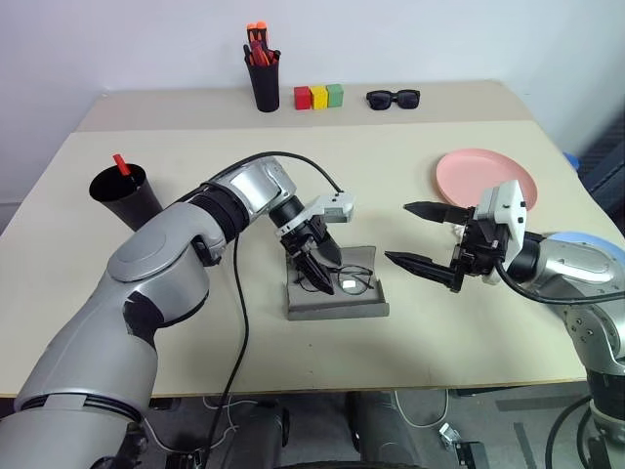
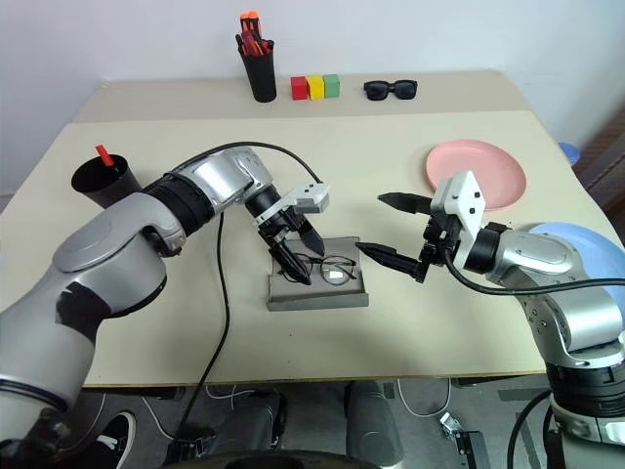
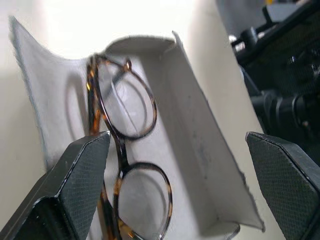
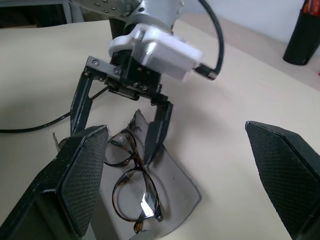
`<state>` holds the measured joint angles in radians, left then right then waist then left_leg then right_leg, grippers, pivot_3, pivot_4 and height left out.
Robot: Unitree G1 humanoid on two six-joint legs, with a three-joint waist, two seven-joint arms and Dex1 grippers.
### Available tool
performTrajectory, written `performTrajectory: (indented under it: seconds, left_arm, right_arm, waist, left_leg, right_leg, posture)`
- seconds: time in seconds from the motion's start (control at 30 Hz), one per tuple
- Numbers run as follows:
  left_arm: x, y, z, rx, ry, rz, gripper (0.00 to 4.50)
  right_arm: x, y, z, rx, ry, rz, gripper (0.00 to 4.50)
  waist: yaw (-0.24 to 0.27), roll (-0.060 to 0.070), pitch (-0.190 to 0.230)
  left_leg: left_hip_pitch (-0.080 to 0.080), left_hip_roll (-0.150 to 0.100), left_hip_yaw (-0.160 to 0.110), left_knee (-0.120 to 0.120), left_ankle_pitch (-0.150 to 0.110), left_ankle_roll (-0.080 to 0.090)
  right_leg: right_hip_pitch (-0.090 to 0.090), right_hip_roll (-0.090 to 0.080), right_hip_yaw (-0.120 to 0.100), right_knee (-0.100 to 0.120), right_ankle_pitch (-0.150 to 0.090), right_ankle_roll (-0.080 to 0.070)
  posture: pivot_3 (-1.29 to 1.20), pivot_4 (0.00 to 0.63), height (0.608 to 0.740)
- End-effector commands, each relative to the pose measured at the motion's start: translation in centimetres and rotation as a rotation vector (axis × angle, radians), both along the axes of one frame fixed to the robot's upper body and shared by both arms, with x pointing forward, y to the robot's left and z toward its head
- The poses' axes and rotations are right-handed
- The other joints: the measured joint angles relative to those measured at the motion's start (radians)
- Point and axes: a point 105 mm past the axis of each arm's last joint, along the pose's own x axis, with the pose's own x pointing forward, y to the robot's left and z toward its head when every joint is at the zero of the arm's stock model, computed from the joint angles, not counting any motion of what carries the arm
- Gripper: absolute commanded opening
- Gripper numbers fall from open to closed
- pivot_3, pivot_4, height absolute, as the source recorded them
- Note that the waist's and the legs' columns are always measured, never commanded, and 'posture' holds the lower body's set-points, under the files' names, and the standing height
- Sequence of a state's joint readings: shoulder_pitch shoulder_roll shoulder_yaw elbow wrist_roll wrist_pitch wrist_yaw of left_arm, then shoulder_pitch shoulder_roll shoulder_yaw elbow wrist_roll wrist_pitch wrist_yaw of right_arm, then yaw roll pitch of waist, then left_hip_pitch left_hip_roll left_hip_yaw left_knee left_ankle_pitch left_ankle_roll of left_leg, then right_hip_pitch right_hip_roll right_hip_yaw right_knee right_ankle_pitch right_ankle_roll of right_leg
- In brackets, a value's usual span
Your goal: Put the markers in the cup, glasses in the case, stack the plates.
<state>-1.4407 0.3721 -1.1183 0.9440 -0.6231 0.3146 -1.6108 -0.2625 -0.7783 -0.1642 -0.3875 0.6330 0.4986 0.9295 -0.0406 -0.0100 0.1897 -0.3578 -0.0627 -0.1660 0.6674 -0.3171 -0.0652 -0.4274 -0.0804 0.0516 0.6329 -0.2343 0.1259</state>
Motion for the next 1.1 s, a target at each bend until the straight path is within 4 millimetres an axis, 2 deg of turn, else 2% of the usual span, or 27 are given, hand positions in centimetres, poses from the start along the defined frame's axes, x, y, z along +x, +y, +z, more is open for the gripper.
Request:
performTrajectory:
  seconds: [0.03, 0.23, 0.5, 0.63, 0.8, 0.87, 0.93, 1.03, 1.1]
  left_arm:
    - [0.5, -0.7, 4.2, -0.121, -0.062, 0.002, 4.47]
    - [1.0, -0.4, 8.6, -0.285, -0.104, 0.045, 4.47]
    - [2.9, 2.6, 9.9, -0.332, -0.204, 0.155, 4.47]
    - [4.6, 3.4, 11.7, -0.473, -0.282, 0.278, 4.47]
    - [7.2, 5.4, 9.0, -0.413, -0.434, 0.442, 4.47]
    - [7.3, 5.6, 8.3, -0.429, -0.409, 0.470, 3.94]
    - [7.2, 5.7, 7.7, -0.434, -0.369, 0.482, 3.22]
    - [7.9, 6.1, 5.8, -0.382, -0.455, 0.503, 1.71]
    - [7.9, 6.2, 4.8, -0.381, -0.432, 0.512, 0.71]
  right_arm:
    - [-0.1, 0.1, 0.9, 0.006, -0.041, 0.012, 4.50]
    - [-0.2, 0.1, 0.8, -0.005, -0.041, 0.018, 4.50]
    - [-0.7, 1.0, 0.5, -0.016, -0.035, 0.061, 4.50]
    - [-0.9, 2.3, 0.2, 0.006, -0.032, 0.087, 4.50]
    - [-0.6, 3.0, 0.1, 0.014, -0.037, 0.097, 4.50]
    - [-0.2, 2.8, 0.3, 0.011, -0.043, 0.087, 4.50]
    - [-0.1, 2.6, 0.3, 0.002, -0.046, 0.083, 4.50]
    - [0.1, 2.1, 0.3, -0.022, -0.050, 0.075, 4.50]
    - [0.0, 1.8, 0.0, -0.047, -0.044, 0.078, 4.50]
  waist:
    - [0.000, 0.000, 0.000]
    - [-0.003, 0.000, 0.000]
    - [-0.002, 0.000, 0.000]
    - [-0.002, 0.000, 0.000]
    - [-0.001, 0.000, 0.000]
    - [-0.002, 0.000, 0.000]
    - [-0.001, 0.000, 0.000]
    - [0.002, 0.000, 0.000]
    - [0.002, 0.000, 0.000]
  left_leg:
    - [0.000, 0.000, 0.000, 0.000, 0.000, 0.000]
    - [0.000, 0.000, 0.000, 0.000, 0.000, 0.000]
    - [0.000, 0.000, 0.000, 0.000, 0.000, 0.000]
    - [0.000, 0.000, 0.000, 0.000, 0.000, 0.000]
    - [0.001, 0.000, 0.000, 0.000, 0.000, 0.000]
    - [0.001, 0.000, 0.000, 0.000, 0.000, 0.000]
    - [0.000, 0.000, 0.000, 0.000, 0.000, 0.000]
    - [-0.001, 0.000, 0.000, 0.000, 0.000, 0.000]
    - [-0.001, 0.000, 0.000, 0.000, 0.000, 0.000]
  right_leg:
    - [0.000, 0.000, 0.000, 0.000, 0.000, 0.000]
    - [0.000, 0.000, 0.000, 0.000, 0.000, 0.000]
    - [0.000, 0.000, 0.000, 0.000, 0.000, 0.000]
    - [0.000, 0.000, 0.000, 0.000, 0.000, 0.000]
    - [0.000, -0.001, 0.000, 0.000, 0.000, 0.000]
    - [0.000, 0.000, 0.000, 0.000, 0.000, 0.000]
    - [-0.001, 0.000, 0.000, 0.000, 0.000, 0.000]
    - [-0.001, -0.001, 0.000, 0.000, 0.000, 0.000]
    - [-0.001, -0.001, 0.000, 0.000, 0.001, 0.001]
  posture:
    - [0.00, 0.150, 0.740]
    - [0.00, 0.150, 0.740]
    - [0.00, 0.150, 0.740]
    - [0.00, 0.150, 0.740]
    - [0.00, 0.150, 0.740]
    - [0.00, 0.150, 0.740]
    - [0.00, 0.150, 0.740]
    - [0.00, 0.150, 0.740]
    - [0.00, 0.150, 0.740]
